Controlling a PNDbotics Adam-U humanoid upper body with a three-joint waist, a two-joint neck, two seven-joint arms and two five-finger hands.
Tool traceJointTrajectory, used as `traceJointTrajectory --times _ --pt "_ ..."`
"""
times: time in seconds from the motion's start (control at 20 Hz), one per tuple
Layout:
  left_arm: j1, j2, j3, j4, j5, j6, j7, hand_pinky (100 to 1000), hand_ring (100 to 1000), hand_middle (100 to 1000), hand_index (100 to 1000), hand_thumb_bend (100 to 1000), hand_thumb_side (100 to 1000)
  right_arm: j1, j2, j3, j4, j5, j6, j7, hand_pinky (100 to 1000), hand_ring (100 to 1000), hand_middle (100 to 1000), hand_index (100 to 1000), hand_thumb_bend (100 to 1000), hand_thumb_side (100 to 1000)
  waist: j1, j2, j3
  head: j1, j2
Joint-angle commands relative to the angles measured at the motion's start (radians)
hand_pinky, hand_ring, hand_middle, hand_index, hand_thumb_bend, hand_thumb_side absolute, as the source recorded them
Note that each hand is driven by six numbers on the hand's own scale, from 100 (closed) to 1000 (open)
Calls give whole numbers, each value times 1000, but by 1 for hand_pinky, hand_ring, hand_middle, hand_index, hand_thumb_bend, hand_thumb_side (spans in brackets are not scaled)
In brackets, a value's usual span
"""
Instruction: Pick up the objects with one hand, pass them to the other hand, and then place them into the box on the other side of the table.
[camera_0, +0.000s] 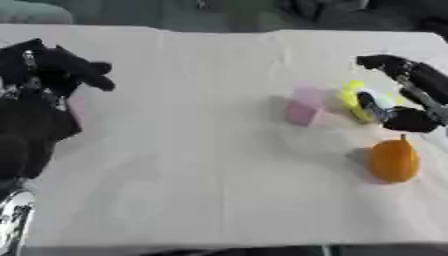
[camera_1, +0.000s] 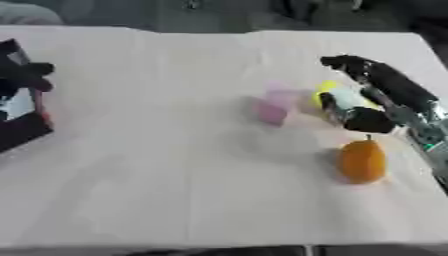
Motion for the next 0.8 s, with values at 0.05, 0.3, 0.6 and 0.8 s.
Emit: traceJointTrajectory --times 0.05,0.3,0.6,0.8 --pt "0 6 8 -12 -3 7 4 825 575 504 657 774 641 6 -7 8 -44 -19 -14 33 877 826 844 968 100 910 -1 -19 -7 10 -1" --pt "19 12 13 -12 -9 12 10 826 575 503 657 772 642 34 17 41 -144 -36 -46 95 876 821 842 968 100 897 1 -32 -38 20 -1" --pt "31 15 16 -12 -15 11 12 828 574 502 656 770 642 66 47 101 -222 -28 -97 184 875 819 840 966 100 944 6 -41 -60 23 -1" --pt "34 15 18 -12 -17 9 13 828 572 501 655 769 642 78 65 121 -223 -1 -103 242 875 817 839 959 100 968 9 -43 -65 20 -1"
